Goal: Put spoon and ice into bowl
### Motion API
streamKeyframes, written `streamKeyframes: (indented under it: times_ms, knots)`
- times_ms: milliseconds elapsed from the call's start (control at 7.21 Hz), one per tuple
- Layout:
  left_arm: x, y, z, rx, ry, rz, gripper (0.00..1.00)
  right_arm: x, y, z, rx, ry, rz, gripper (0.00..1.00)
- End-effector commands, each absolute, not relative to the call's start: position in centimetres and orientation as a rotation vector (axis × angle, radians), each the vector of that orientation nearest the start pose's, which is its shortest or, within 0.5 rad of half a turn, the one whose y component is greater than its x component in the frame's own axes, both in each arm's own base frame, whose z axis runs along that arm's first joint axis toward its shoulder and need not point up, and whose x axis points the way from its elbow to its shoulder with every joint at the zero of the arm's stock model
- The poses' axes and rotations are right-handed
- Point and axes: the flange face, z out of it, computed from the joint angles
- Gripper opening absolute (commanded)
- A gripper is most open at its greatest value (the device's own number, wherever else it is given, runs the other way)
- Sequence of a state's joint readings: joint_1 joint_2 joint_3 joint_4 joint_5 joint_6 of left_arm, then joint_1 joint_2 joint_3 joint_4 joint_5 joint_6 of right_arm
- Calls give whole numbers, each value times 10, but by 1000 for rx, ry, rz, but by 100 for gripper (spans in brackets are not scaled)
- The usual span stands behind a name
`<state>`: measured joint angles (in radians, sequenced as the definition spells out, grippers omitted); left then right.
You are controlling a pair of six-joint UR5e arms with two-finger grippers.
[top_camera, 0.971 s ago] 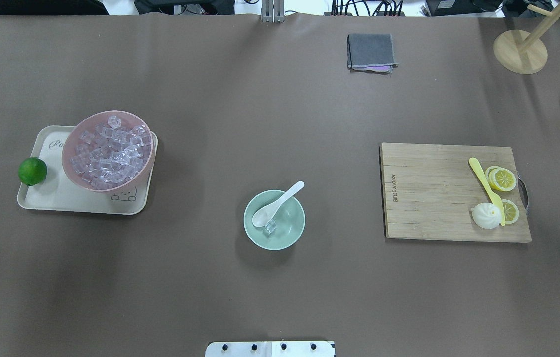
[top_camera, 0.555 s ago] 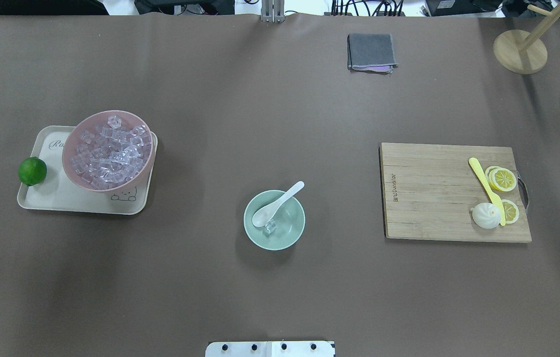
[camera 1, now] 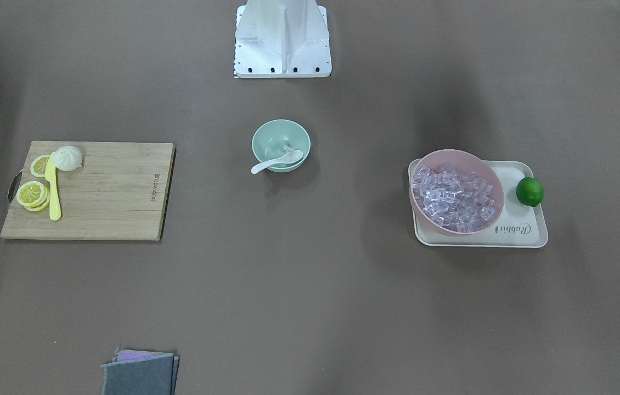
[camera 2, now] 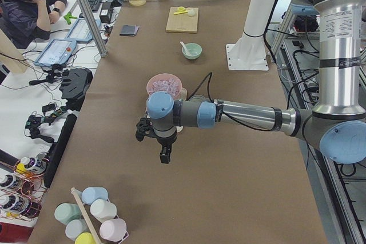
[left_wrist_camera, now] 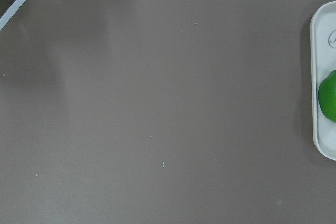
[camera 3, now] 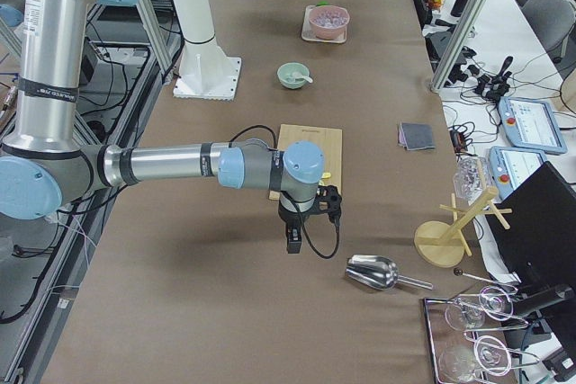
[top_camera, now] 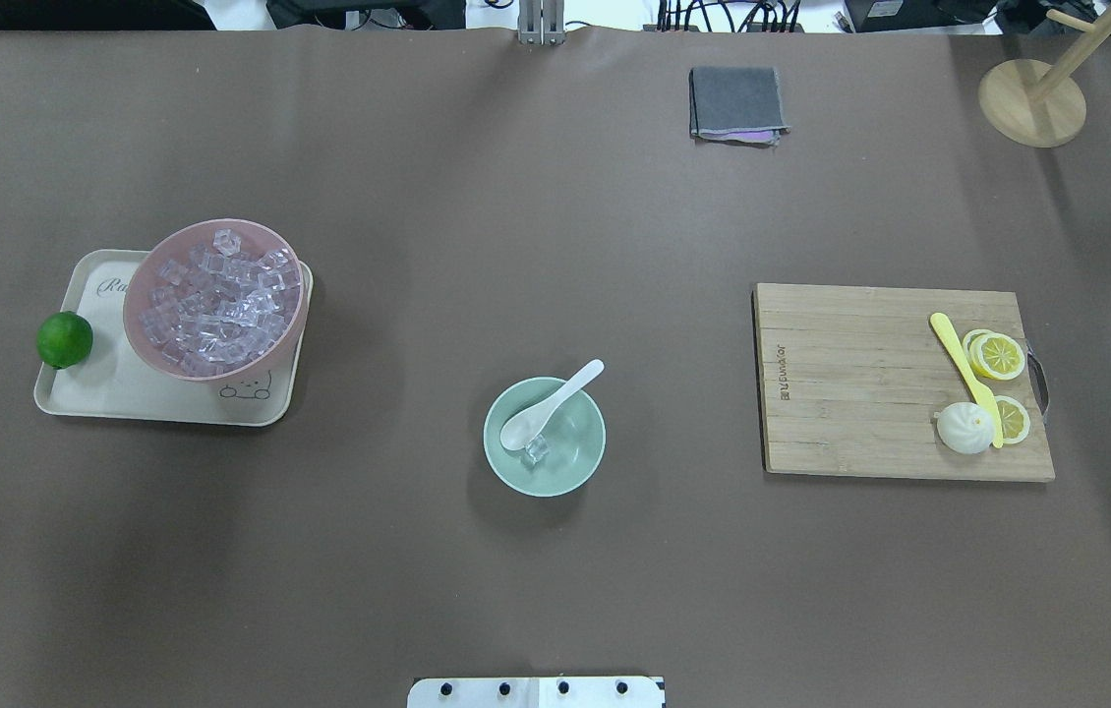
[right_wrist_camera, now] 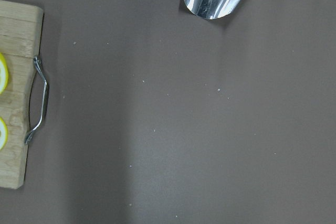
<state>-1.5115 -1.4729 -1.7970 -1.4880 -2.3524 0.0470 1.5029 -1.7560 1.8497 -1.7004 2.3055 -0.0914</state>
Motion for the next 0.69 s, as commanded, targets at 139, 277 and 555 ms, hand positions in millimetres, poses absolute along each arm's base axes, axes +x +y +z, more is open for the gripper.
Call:
streamKeyframes:
  times_ms: [139, 277, 555]
  knots:
    - [-37, -447, 601, 40, 774, 125, 99, 38, -413, 619, -23, -748, -139, 100]
    - [-37, -446, 604, 34, 772, 123, 99, 37, -413, 620, -26, -756, -138, 100]
    - [-37, -446, 604, 34, 772, 121, 99, 37, -412, 622, -29, -760, -137, 100]
